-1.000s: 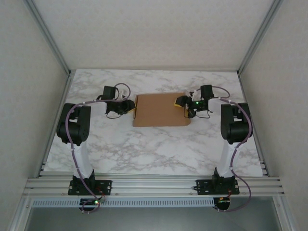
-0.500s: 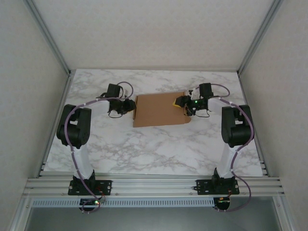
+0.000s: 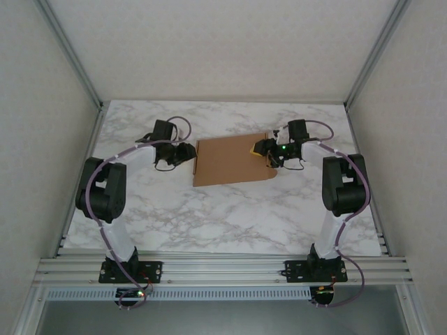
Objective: Fold the paper box
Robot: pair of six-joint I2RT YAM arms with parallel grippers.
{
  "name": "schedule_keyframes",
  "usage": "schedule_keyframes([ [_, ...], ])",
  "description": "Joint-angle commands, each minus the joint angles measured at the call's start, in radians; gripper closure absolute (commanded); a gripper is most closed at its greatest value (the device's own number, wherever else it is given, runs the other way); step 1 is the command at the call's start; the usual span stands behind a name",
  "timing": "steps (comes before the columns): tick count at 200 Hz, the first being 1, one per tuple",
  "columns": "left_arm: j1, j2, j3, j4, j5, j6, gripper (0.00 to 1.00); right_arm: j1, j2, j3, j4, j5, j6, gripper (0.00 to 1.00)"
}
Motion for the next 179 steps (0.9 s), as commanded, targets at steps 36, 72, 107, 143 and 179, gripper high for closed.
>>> schedule_keyframes([
  [36,0.001,0.012,-0.026,0.084,0.092,-0.054,0.56,-0.003,-0.012,-0.006,-0.084,0.134,-0.031,0.58],
  [72,-0.001,0.090,-0.018,0.151,0.140,-0.076,0.57,0.001,-0.011,-0.002,-0.087,0.120,-0.028,0.59],
  [107,-0.023,0.094,-0.040,0.225,0.203,-0.113,0.68,0.006,0.003,0.006,-0.090,0.117,-0.022,0.66],
  [143,-0.033,0.081,-0.077,0.282,0.235,-0.144,0.74,0.019,0.015,0.019,-0.093,0.113,-0.019,0.71],
  [179,-0.033,0.085,-0.113,0.334,0.250,-0.168,0.78,0.035,0.024,0.021,-0.093,0.126,-0.013,0.73],
])
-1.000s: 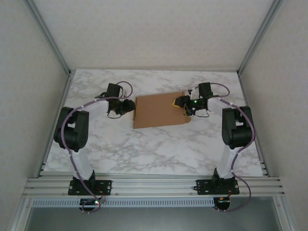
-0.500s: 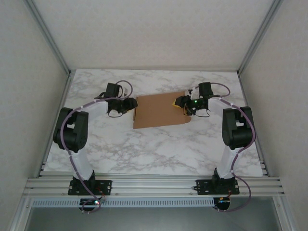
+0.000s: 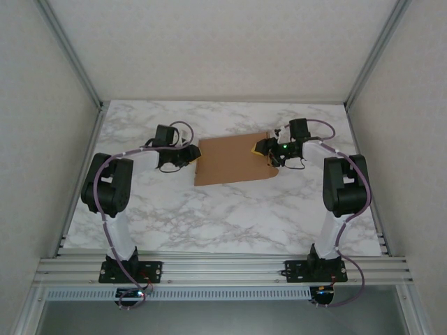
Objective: Fold the paper box
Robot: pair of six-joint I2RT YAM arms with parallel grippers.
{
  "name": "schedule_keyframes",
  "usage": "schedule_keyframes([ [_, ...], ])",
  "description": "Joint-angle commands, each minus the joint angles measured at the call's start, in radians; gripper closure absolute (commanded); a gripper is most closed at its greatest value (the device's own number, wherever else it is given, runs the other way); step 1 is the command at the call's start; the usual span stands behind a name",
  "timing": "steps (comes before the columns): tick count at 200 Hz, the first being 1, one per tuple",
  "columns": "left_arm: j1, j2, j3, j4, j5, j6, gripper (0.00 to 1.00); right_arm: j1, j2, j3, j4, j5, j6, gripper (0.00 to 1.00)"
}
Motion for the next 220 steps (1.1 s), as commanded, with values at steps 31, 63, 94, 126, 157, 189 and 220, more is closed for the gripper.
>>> schedule_keyframes([
  [31,-0.040,0.001,-0.041,0.079,0.092,-0.057,0.80,0.065,0.045,0.014,-0.081,0.139,-0.017,0.78],
  [63,-0.042,-0.066,0.005,-0.075,-0.019,0.029,0.72,0.071,0.009,-0.024,-0.065,0.170,0.020,0.80],
  [94,-0.039,-0.251,0.058,-0.281,-0.285,0.197,0.65,0.070,-0.079,-0.110,0.005,0.167,0.081,0.81],
  [126,-0.129,-0.432,0.121,-0.346,-0.559,0.383,0.53,0.070,-0.093,-0.132,0.029,0.137,0.190,0.97],
  [157,-0.369,-0.436,0.136,-0.405,-0.807,0.649,0.47,0.071,-0.093,-0.144,0.062,0.083,0.288,0.94],
  [189,-0.524,-0.515,-0.047,-0.251,-0.857,0.878,0.42,0.074,-0.115,-0.157,0.065,0.070,0.315,0.94],
  [220,-0.547,-0.472,-0.089,-0.179,-0.899,0.949,0.42,0.080,-0.125,-0.170,0.065,0.058,0.307,0.93],
])
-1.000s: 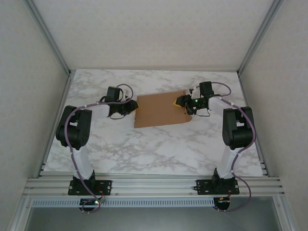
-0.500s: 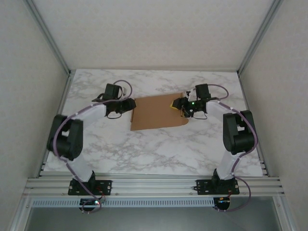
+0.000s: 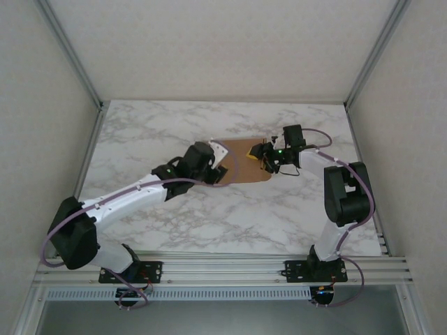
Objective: Fold the paper box
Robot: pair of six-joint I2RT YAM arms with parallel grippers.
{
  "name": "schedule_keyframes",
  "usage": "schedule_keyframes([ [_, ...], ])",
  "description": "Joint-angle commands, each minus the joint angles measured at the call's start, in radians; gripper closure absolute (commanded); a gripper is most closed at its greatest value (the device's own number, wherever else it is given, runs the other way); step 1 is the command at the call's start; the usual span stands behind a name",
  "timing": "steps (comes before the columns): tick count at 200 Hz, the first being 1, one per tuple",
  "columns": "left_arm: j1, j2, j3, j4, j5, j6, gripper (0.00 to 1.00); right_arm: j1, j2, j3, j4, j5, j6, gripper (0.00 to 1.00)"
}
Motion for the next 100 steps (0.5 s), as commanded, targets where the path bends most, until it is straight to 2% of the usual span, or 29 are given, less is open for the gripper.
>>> schedule_keyframes([
  [1,-0.002,0.018,-0.011,0.078,-0.099,0.143,0.43,0.008,-0.018,-0.030,-0.051,0.034,0.028,0.93],
  [66,-0.100,0.166,0.003,0.088,-0.086,0.177,0.43,0.008,-0.017,-0.029,-0.058,0.021,0.027,0.93],
  [100,-0.102,0.232,0.018,0.128,-0.158,0.172,0.42,0.011,-0.022,-0.036,-0.032,0.002,0.048,0.93],
])
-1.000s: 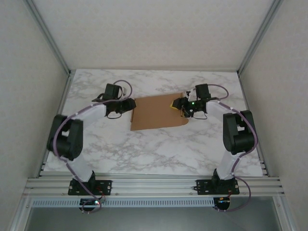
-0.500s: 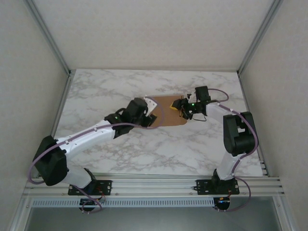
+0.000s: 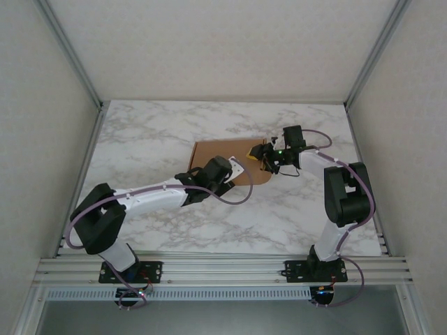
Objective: Fold the paper box
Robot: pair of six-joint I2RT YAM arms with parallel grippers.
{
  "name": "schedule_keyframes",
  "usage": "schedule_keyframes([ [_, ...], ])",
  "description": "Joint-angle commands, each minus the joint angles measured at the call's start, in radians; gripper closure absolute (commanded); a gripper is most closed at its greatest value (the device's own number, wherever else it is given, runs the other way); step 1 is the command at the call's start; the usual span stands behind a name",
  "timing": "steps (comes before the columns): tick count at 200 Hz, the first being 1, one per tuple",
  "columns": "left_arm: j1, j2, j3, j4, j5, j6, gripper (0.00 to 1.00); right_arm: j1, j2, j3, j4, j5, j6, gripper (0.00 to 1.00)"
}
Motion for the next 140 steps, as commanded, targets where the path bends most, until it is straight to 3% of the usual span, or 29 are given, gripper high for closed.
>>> schedule_keyframes([
  [1,-0.006,0.050,0.031,0.028,-0.075,0.017,0.42,0.012,-0.020,-0.026,-0.044,0.015,0.038,0.93],
  [48,-0.011,0.137,0.065,0.121,-0.164,0.036,0.42,0.028,-0.031,-0.031,-0.007,-0.027,0.076,0.93],
  [140,-0.018,0.169,-0.036,0.238,-0.131,0.177,0.41,0.050,-0.056,-0.056,0.101,-0.085,0.175,0.92],
])
